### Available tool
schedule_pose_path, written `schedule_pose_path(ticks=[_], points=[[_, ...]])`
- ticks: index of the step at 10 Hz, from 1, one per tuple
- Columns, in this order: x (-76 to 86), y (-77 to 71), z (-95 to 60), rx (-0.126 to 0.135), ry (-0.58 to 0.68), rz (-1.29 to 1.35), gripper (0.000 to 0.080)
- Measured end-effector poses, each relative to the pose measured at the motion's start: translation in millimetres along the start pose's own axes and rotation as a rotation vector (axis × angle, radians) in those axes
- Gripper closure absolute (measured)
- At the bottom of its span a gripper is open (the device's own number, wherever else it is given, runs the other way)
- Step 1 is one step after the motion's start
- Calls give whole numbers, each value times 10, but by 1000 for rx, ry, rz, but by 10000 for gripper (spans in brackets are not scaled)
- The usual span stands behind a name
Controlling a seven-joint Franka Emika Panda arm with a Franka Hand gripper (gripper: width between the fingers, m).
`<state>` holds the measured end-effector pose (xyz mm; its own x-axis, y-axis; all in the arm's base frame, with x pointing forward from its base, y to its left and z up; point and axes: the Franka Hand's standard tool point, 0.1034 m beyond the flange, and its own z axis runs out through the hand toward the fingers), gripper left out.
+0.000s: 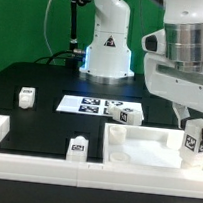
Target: Assemble one leg
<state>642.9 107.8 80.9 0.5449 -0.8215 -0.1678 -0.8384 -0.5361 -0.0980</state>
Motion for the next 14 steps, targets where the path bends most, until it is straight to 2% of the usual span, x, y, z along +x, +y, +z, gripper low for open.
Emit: schedule_pose_path(ticks=[1, 2, 3, 5, 7, 8, 9, 10, 11, 12, 13, 14], points=[[-20, -3, 8, -10, 10, -91, 321], [-48, -5, 28, -32, 28, -258, 189], [-55, -2, 37, -47, 35, -403, 161], [-26, -21, -6, -51, 45, -584, 152], [-26, -12, 12, -56, 40, -701, 150], [-19, -14, 9, -69, 46, -837, 150], [-21, -47, -6, -103, 76, -1029, 150], [-35, -69, -12, -120, 84, -1195, 150], [-21, -72, -8, -121, 87, -1316, 150], [-25, -70, -2, -116, 85, -1285, 150], [-27, -70, 1, -115, 86, -1267, 289], [-28, -69, 3, -114, 86, -1244, 289]])
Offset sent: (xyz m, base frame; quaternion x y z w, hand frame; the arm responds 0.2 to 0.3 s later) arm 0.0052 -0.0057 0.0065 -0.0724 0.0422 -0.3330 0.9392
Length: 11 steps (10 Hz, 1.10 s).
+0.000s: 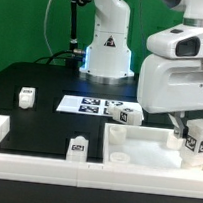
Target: Assemble one leg
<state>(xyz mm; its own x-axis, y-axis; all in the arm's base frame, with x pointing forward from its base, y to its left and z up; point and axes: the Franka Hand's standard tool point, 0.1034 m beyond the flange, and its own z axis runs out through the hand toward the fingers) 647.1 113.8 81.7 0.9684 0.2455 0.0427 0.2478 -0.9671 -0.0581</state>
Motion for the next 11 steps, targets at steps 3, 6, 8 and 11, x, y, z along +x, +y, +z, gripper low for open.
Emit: schedule_pose_path(ticks=[3, 6, 8, 11], points=[[-3, 18, 4, -2, 0, 193, 513], [-14, 64, 13, 18, 9, 620, 513], [-27, 89, 19, 39, -3, 992, 513], [-36, 116, 20, 55, -18, 1219, 512]])
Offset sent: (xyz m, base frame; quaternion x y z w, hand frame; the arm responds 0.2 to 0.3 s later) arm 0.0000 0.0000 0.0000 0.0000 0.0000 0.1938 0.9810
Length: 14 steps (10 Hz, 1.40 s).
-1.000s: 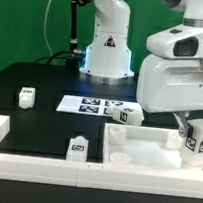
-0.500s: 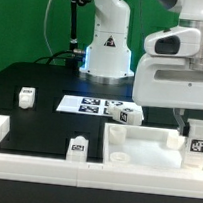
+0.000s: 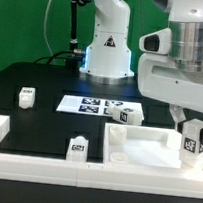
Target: Assemble one leg
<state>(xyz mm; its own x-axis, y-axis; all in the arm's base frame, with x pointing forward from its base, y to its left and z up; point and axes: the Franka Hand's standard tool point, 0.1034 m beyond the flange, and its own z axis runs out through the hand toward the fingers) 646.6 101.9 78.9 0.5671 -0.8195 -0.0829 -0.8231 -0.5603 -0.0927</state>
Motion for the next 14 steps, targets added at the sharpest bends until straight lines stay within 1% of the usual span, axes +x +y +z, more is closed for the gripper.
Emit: schedule_pose_path(ticks=[2, 3, 4, 5, 7, 8, 9, 10, 11, 12, 14], points=[[4, 5, 1, 0, -2, 114, 512], [3, 13, 1, 1, -9, 216, 512], [-3, 26, 5, 6, -27, 381, 512], [-4, 37, 8, 16, -43, 460, 512], [-12, 34, 12, 16, -43, 446, 512], [-29, 32, 17, 11, -38, 376, 403], [-72, 12, 21, 7, -28, 202, 223], [-113, 0, 32, 2, -19, 32, 223], [-147, -8, 47, 1, -19, -107, 162], [-172, -15, 59, -3, -17, -226, 162], [-157, -7, 60, -3, -16, -350, 152]])
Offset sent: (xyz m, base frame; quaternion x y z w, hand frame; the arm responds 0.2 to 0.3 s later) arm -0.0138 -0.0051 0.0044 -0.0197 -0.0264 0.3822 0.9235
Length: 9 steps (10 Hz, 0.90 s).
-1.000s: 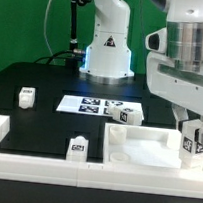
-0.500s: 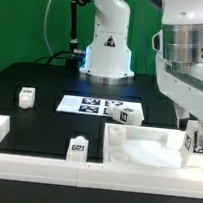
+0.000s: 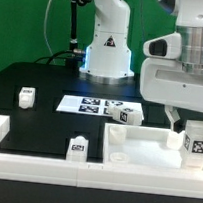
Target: Assemble one leg
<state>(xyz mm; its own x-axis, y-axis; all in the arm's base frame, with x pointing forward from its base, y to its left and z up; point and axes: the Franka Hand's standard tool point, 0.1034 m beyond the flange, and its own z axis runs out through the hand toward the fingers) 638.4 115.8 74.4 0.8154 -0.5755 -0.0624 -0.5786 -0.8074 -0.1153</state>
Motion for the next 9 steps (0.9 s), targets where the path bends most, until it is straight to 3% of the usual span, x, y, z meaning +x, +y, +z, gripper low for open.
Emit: schedule_pose_path(ticks=[1, 3, 4, 6, 7, 8, 9], points=[[-1, -1, 0, 0, 0, -82, 151], [83, -37, -36, -45, 71, -531, 151], [62, -46, -25, -28, 62, -436, 151], [62, -45, -21, -27, 62, -426, 152], [58, -48, -19, -23, 60, -383, 292], [57, -47, -16, -21, 60, -330, 496], [74, -18, -12, -22, 60, -250, 496]])
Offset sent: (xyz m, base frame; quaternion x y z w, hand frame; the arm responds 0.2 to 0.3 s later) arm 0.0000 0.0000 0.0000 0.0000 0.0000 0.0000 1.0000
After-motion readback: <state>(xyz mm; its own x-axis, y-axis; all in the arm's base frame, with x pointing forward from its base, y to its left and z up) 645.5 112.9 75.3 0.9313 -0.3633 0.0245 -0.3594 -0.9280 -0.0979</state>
